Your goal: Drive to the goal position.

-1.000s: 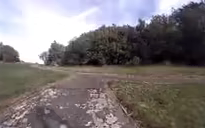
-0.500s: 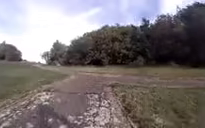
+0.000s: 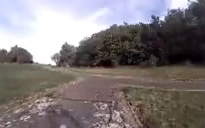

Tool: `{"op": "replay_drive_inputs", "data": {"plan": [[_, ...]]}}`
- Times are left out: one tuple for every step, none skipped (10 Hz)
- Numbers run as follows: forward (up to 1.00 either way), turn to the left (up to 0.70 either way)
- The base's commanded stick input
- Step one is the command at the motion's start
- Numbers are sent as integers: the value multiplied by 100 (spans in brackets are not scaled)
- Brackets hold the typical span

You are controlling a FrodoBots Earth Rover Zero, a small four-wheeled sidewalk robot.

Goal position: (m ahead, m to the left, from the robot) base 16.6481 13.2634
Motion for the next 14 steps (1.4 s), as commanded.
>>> {"op": "replay_drive_inputs", "data": {"plan": [[85,0],[85,0],[85,0],[85,0],[85,0],[85,0],[85,0],[85,0],[85,0],[85,0],[85,0],[85,0],[85,0],[85,0]]}}
